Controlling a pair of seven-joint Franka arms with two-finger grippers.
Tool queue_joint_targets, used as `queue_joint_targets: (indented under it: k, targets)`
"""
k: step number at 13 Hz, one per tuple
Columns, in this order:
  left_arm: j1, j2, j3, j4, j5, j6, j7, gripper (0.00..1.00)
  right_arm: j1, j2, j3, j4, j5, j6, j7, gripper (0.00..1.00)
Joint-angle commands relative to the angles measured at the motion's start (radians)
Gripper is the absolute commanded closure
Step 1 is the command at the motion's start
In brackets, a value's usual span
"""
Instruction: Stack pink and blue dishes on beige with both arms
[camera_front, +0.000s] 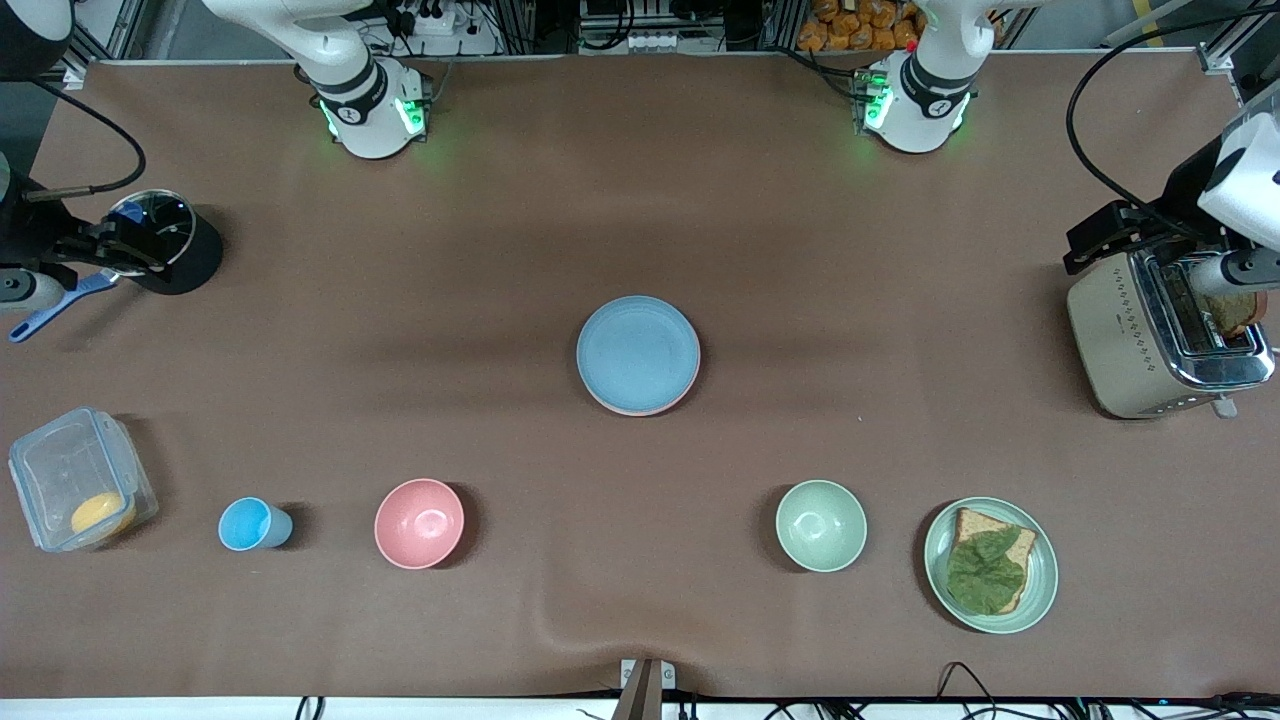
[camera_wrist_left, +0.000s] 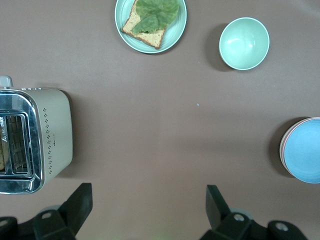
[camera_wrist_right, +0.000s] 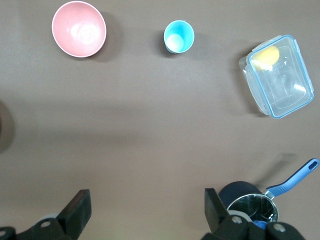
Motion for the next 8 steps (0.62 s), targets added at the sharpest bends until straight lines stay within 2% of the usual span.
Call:
queue_joint_targets:
  k: [1, 8]
  targets:
    - [0.003, -0.006, 0.004, 0.007, -0.015, -0.011, 0.004, 0.0, -0.008, -0.032, 0.006, -0.03, -0.024, 0.012, -0.014, 0.0]
    - [0.001, -0.007, 0.004, 0.009, -0.012, -0.04, 0.007, 0.0, -0.008, -0.031, 0.006, -0.032, -0.02, 0.01, -0.004, 0.0]
